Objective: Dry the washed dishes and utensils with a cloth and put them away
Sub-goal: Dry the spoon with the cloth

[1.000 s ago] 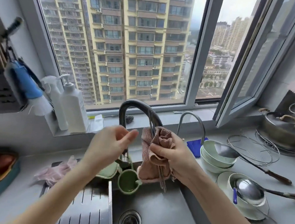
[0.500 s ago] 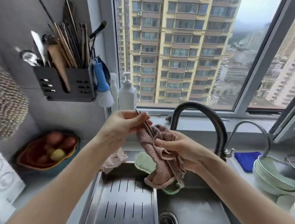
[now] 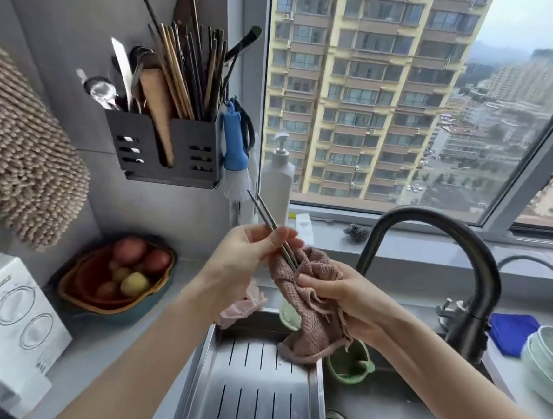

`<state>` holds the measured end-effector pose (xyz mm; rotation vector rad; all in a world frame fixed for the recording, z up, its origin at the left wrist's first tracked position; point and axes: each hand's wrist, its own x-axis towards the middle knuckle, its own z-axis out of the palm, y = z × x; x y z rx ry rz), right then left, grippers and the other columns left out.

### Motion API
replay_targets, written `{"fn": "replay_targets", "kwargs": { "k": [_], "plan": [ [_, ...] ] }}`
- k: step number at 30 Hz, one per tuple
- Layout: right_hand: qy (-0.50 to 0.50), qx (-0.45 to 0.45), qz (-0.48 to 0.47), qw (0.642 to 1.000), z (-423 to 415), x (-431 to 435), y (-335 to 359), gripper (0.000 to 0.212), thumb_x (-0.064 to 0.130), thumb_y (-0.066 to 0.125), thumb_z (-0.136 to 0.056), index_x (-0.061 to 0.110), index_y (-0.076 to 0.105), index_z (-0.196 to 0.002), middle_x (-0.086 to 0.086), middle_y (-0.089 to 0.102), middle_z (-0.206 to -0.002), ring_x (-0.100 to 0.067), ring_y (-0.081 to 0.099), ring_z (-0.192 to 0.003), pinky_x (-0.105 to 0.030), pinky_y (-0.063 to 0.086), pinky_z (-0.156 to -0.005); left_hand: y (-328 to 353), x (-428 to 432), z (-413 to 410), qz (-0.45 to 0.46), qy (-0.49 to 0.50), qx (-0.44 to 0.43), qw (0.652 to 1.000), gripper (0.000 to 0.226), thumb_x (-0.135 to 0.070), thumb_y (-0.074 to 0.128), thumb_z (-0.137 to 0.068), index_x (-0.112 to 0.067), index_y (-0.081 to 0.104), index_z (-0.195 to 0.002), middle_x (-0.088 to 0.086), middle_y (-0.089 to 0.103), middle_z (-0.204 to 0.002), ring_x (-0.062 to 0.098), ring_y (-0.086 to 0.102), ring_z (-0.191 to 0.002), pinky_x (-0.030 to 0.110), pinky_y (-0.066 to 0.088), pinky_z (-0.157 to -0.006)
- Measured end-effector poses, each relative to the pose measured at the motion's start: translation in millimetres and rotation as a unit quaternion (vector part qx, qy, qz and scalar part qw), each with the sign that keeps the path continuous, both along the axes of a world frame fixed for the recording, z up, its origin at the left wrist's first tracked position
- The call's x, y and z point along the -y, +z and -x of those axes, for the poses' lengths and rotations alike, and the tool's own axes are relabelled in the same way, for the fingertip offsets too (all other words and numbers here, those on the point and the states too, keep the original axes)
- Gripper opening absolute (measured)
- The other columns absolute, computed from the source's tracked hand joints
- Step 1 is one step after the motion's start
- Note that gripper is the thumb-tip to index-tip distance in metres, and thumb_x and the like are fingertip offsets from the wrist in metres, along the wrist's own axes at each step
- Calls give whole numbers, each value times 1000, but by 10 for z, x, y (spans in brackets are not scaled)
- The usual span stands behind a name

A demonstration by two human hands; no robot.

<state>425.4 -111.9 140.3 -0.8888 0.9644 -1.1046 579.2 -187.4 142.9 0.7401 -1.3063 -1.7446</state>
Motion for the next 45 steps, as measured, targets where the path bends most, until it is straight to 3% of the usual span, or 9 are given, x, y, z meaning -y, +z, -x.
{"fn": "replay_targets", "kwargs": {
  "k": [4, 10, 12, 16, 20, 26, 34, 40, 45],
  "plan": [
    [23, -35, -10, 999, 21, 131, -40, 38, -2, 71, -75, -4, 59, -111, -16, 69, -86, -22, 68, -71, -29, 56, -64, 12, 113, -85, 23, 63, 16, 998, 18, -29, 69, -64, -11, 71, -64, 5, 72, -67, 17, 68, -68, 28, 55, -77],
    [-21, -367, 81, 926, 70, 426, -3, 32, 2, 74, -77, 14, 64, -105, -4, 70, -86, -17, 65, -78, -32, 54, -70, 297, 558, -288, 31, 283, 40, 958, 19, -22, 77, -71, -9, 66, -63, -5, 67, -52, 7, 60, -53, 14, 50, -57],
    [-56, -398, 96, 911, 73, 553, 109, 31, -1, 73, -76, 15, 63, -101, -1, 67, -82, -16, 62, -75, -33, 54, -71, 519, 754, -440, 54, 331, 37, 941, 18, -17, 75, -77, -9, 65, -65, -4, 67, -53, 10, 60, -54, 20, 53, -58],
    [-85, -392, 146, 904, -29, 847, 470, 34, 0, 75, -74, 18, 63, -100, 0, 68, -87, -19, 64, -84, -43, 55, -84, 1021, 1083, -659, 119, 381, 27, 917, 11, -11, 69, -83, -9, 65, -73, 6, 67, -71, 18, 65, -66, 34, 59, -66],
    [-84, -343, 184, 917, -169, 1055, 799, 30, -6, 69, -77, 14, 63, -98, -1, 65, -83, -14, 61, -75, -27, 55, -65, 1531, 1317, -764, 227, 442, 65, 865, 8, -10, 69, -84, -4, 69, -90, -1, 63, -69, 13, 64, -66, 33, 60, -66],
    [-79, -348, 201, 912, -271, 1193, 957, 31, -3, 69, -77, 17, 62, -100, -2, 68, -89, -14, 63, -81, -28, 55, -68, 1770, 1595, -709, 347, 444, 158, 811, 7, -15, 72, -81, -13, 68, -75, -4, 62, -63, 24, 65, -68, 45, 58, -71],
    [-91, -372, 189, 904, -240, 1214, 879, 31, -1, 72, -75, 14, 63, -101, -6, 68, -96, -21, 65, -89, -44, 56, -85, 1674, 1693, -627, 363, 459, 279, 762, 16, -11, 72, -79, -8, 58, -85, -3, 53, -65, 17, 50, -68, 19, 35, -56],
    [-97, -385, 183, 900, -193, 1204, 829, 32, 0, 72, -75, 17, 63, -101, -3, 69, -95, -21, 65, -91, -39, 55, -84, 1308, 1759, -543, 341, 403, 358, 770, 19, -10, 74, -77, -2, 58, -81, 3, 57, -72, 19, 51, -71, 16, 30, -55],
    [-99, -385, 183, 899, -149, 1165, 778, 32, -2, 72, -75, 17, 63, -100, -1, 68, -92, -11, 62, -82, -23, 52, -72, 1313, 1806, -493, 320, 394, 361, 782, 24, -10, 77, -73, -10, 60, -90, 12, 67, -83, 28, 61, -90, 32, 49, -75]
  ]
}}
